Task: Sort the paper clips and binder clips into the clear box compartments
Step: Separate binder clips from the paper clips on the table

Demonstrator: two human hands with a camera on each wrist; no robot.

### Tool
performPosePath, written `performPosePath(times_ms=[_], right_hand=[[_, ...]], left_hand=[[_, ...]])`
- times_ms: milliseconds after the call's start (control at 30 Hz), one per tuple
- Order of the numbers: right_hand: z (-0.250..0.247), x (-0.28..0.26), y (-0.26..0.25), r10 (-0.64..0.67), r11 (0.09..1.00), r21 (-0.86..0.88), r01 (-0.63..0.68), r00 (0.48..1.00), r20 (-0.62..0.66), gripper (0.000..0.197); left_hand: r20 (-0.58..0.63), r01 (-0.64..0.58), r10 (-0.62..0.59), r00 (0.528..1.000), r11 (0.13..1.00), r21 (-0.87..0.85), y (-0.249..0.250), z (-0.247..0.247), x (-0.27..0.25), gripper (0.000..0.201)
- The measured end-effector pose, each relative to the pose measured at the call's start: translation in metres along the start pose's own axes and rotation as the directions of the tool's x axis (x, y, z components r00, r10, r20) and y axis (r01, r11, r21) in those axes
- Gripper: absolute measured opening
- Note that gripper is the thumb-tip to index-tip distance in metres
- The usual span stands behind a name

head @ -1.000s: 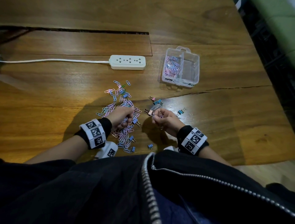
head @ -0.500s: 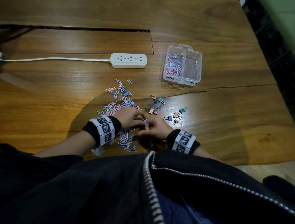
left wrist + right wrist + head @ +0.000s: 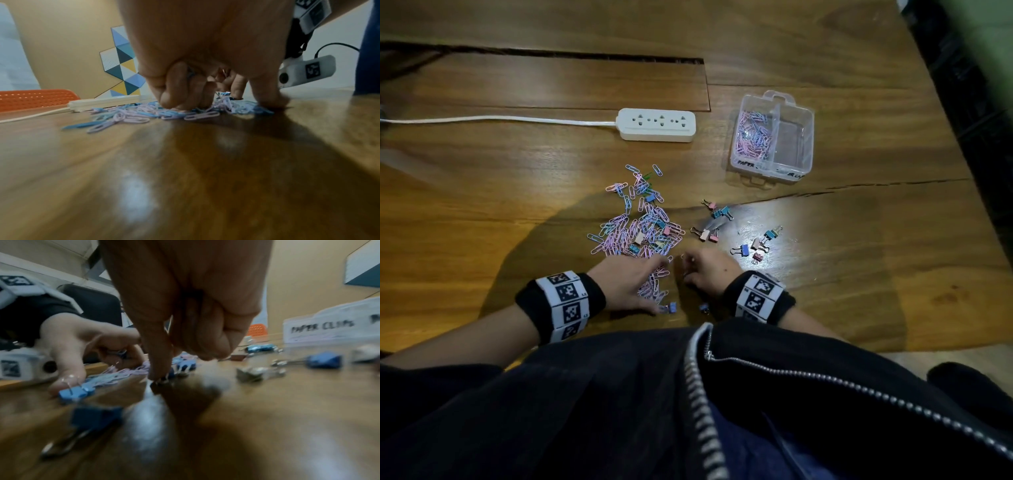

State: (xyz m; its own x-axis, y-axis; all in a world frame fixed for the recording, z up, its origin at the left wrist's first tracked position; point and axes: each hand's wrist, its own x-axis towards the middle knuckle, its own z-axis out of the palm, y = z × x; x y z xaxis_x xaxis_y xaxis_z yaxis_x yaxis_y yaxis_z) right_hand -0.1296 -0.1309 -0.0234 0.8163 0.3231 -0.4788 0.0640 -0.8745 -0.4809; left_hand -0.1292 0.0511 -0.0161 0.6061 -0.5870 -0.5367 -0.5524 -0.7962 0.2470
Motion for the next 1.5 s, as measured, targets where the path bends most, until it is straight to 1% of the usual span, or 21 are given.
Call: performPosePath(times_ms=[100,167,233,300,367,433,533,600,667,767,833,900,967,1067,1167,1233,1300,1367,1433,1467,1500], right_hand=[[-0.013,-0.007,0.010,0.022,0.999,0.026,-0.022,1.000,0.003,0.015],[-0.015,-0.011,0.005,-0.046,0.999,0.003,0.046,0.998,0.042,0.016],[-0.008,-0.014,-0.005,-0.087,0.993,-0.073,0.094,0.992,0.088,0.028],[-0.001,-0.014,-0.012,-0.088,0.984,-0.144,0.104,0.989,0.116,0.038],[0.001,-0.013,-0.010,-0.076,0.983,-0.159,0.097,0.988,0.136,0.042],[-0.002,-0.013,-0.002,-0.048,0.988,-0.140,0.067,0.989,0.139,0.034],[-0.012,-0.016,0.013,0.013,0.994,-0.107,-0.002,0.995,0.103,0.025],[-0.016,-0.020,0.016,-0.008,0.996,-0.085,0.015,0.997,0.078,0.027],[-0.013,-0.023,0.011,-0.065,0.994,-0.077,0.072,0.994,0.087,0.031],[-0.001,-0.025,-0.005,-0.159,0.986,-0.025,0.164,0.975,0.155,0.032],[0.005,-0.023,-0.014,-0.186,0.978,-0.057,0.200,0.962,0.201,0.030],[0.006,-0.021,-0.016,-0.203,0.967,-0.105,0.231,0.953,0.223,0.023],[0.003,-0.019,-0.011,-0.177,0.971,-0.116,0.207,0.958,0.228,0.018],[-0.009,-0.016,0.007,-0.069,0.993,-0.084,0.089,0.974,0.217,0.013],[-0.026,-0.017,0.023,0.031,0.996,-0.086,-0.016,0.984,0.173,0.013],[-0.031,-0.018,0.025,0.036,0.995,-0.096,-0.025,0.993,0.112,0.020],[-0.028,-0.018,0.019,-0.011,0.996,-0.091,0.015,0.999,0.045,0.030],[-0.018,-0.014,0.009,-0.066,0.993,-0.095,0.068,0.997,0.026,0.037],[-0.010,-0.010,0.000,-0.085,0.985,-0.146,0.089,0.996,0.031,0.042],[-0.007,-0.008,-0.003,-0.088,0.978,-0.185,0.091,0.996,0.025,0.042],[-0.006,-0.006,-0.004,-0.103,0.970,-0.219,0.102,0.995,0.009,0.038]], left_hand=[[-0.028,0.002,-0.005,1.000,0.994,-0.106,0.003,0.003,0.004,0.074],[-0.063,-0.004,-0.004,0.998,0.994,-0.113,0.007,0.004,0.007,0.064],[-0.103,-0.002,-0.011,0.995,0.992,-0.124,0.010,0.003,0.010,0.052],[-0.127,0.008,-0.028,0.992,0.988,-0.155,0.012,0.002,0.012,0.043],[-0.130,0.021,-0.047,0.990,0.981,-0.192,0.012,0.000,0.014,0.039],[-0.128,0.028,-0.061,0.990,0.969,-0.245,0.013,-0.002,0.016,0.043],[-0.100,0.062,-0.099,0.990,0.945,-0.321,0.014,-0.005,0.017,0.055],[-0.116,0.096,-0.133,0.984,0.955,-0.281,0.012,-0.006,0.014,0.057],[-0.162,0.132,-0.165,0.973,0.972,-0.196,0.009,-0.004,0.008,0.052],[-0.228,0.141,-0.168,0.959,0.981,-0.131,0.004,0.001,0.004,0.039],[-0.221,0.144,-0.169,0.961,0.982,-0.124,0.005,0.003,0.005,0.034],[-0.175,0.145,-0.164,0.971,0.983,-0.116,0.006,0.004,0.007,0.031],[-0.143,0.130,-0.146,0.979,0.985,-0.112,0.007,0.004,0.009,0.028],[-0.147,0.106,-0.133,0.980,0.979,-0.176,0.004,0.003,0.010,0.018],[-0.152,0.083,-0.152,0.977,0.919,-0.386,-0.002,-0.002,0.010,0.021],[-0.173,0.049,-0.184,0.968,0.808,-0.587,-0.006,-0.007,0.010,0.024],[-0.171,0.029,-0.219,0.961,0.690,-0.723,-0.009,-0.012,0.010,0.027],[-0.150,0.032,-0.222,0.963,0.653,-0.757,-0.010,-0.016,0.012,0.027],[-0.135,0.048,-0.221,0.966,0.667,-0.743,-0.010,-0.019,0.014,0.026],[-0.119,0.057,-0.227,0.967,0.642,-0.765,-0.010,-0.020,0.015,0.025],[-0.085,0.069,-0.240,0.967,0.568,-0.820,-0.010,-0.020,0.015,0.025]])
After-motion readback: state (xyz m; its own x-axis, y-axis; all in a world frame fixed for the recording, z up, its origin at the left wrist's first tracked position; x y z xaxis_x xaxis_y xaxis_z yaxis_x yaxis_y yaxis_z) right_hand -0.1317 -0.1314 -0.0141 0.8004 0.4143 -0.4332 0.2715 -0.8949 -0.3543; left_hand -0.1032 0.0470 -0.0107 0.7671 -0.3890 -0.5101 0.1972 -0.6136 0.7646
